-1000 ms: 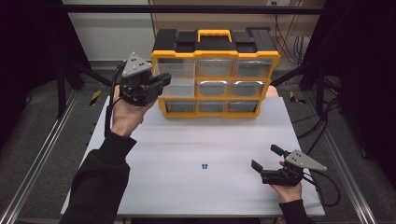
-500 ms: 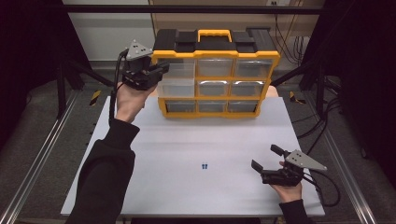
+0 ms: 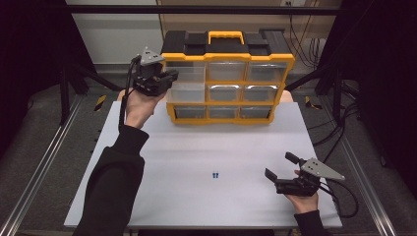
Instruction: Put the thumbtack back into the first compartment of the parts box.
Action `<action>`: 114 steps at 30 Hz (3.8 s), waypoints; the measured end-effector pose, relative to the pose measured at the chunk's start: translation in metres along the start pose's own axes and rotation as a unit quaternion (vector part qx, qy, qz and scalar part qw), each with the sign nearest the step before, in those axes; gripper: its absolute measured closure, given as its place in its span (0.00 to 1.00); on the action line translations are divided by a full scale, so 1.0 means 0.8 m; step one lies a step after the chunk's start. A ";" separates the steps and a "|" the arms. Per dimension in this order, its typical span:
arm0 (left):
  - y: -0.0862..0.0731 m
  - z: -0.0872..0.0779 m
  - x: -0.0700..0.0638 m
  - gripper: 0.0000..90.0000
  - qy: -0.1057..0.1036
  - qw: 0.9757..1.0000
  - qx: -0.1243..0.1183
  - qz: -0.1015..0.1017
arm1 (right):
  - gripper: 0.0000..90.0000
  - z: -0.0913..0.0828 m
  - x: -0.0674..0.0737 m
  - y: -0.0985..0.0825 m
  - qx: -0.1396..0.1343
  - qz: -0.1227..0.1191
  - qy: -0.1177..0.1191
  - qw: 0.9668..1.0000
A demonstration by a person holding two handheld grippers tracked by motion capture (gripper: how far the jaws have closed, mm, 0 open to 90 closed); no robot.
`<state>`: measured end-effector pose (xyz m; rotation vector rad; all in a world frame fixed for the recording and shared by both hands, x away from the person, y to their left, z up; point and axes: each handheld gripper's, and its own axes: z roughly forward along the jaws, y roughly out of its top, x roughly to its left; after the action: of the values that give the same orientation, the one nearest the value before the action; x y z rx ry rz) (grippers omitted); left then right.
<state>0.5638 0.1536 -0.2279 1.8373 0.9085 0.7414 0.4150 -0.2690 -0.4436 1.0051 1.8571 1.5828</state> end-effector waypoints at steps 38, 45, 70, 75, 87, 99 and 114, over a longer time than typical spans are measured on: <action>-0.115 -0.082 -0.055 0.04 -0.078 0.993 -0.089 -0.014 | 0.01 -0.001 0.002 0.001 -0.002 0.014 -0.002 1.000; -0.149 -0.069 -0.078 0.03 -0.089 0.993 -0.078 -0.015 | 0.01 -0.001 0.002 0.001 -0.001 0.014 -0.003 1.000; -0.245 0.007 -0.137 0.04 -0.127 0.991 0.037 -0.034 | 0.01 -0.001 0.003 0.001 0.002 0.012 -0.003 1.000; -0.260 0.026 -0.152 0.05 -0.128 0.989 0.071 -0.034 | 0.01 -0.001 0.003 0.001 0.001 0.015 -0.003 1.000; -0.281 0.055 -0.178 0.13 -0.117 0.986 0.112 -0.051 | 0.01 -0.001 0.002 0.001 0.001 0.013 -0.003 1.000; -0.292 0.067 -0.194 0.41 -0.102 0.983 0.132 -0.071 | 0.01 -0.002 0.002 0.002 -0.003 0.015 -0.002 1.000; -0.294 0.069 -0.207 0.64 -0.091 0.983 0.151 -0.052 | 0.01 -0.002 0.003 0.003 -0.008 0.022 0.000 1.000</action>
<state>0.4533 0.0605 -0.4824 2.0631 1.0303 0.3770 0.4126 -0.2682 -0.4409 1.0448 1.8321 1.6208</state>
